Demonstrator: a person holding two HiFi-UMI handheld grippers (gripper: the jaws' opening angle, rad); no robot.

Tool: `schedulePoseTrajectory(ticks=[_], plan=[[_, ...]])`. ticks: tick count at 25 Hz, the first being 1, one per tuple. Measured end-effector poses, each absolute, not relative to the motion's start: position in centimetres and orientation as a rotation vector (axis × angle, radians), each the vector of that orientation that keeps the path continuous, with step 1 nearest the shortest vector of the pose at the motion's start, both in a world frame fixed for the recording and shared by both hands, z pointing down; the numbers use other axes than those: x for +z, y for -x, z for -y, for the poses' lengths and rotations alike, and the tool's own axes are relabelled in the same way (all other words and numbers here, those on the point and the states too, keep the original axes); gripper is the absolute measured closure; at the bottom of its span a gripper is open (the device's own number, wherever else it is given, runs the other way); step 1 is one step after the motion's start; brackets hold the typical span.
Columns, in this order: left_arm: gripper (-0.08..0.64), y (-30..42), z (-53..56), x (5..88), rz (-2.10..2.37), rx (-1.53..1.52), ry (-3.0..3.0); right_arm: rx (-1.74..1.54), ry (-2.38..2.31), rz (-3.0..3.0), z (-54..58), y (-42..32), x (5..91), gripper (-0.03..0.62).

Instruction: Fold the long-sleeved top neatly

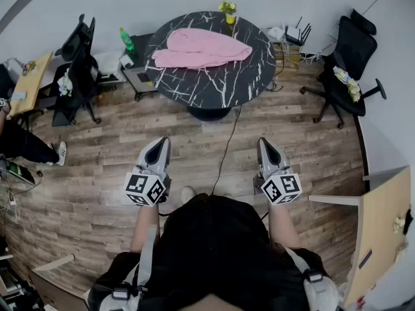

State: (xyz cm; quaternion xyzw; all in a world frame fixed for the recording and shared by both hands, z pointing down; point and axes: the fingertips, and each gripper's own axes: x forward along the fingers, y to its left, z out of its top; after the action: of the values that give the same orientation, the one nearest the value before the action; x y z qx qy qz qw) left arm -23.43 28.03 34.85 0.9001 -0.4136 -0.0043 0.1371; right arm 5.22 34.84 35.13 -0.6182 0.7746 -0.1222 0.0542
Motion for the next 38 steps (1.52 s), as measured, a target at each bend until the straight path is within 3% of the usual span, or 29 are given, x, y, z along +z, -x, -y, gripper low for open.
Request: schedulePoseTrajectory(ticks=[19,24,26,30,38], plan=[[0.547,19.5,-28.0,33.8,1.203,-0.005,-2.666,-0.301,1.869,-2.371,-34.8,-7.7,33.8,0.588],[0.302,16.8,-29.6,33.9,1.216,-0.004,-2.659,-0.254,1.865,-2.391,-36.9,-9.5,34.0,0.581],[0.245,15.8,-30.3,33.9,1.229,-0.015,-2.65,-0.259,1.847,-2.404,-37.6,-10.5,34.3,0.494],[0.239,14.2,-32.0,34.3,1.261,0.019,-2.638,-0.263,1.796,-2.422,-39.0,-12.2,34.5,0.38],[0.241,12.2,-35.7,34.3,1.308,0.081,-2.644,-0.311,1.764,-2.399,-41.3,-14.8,35.3,0.37]])
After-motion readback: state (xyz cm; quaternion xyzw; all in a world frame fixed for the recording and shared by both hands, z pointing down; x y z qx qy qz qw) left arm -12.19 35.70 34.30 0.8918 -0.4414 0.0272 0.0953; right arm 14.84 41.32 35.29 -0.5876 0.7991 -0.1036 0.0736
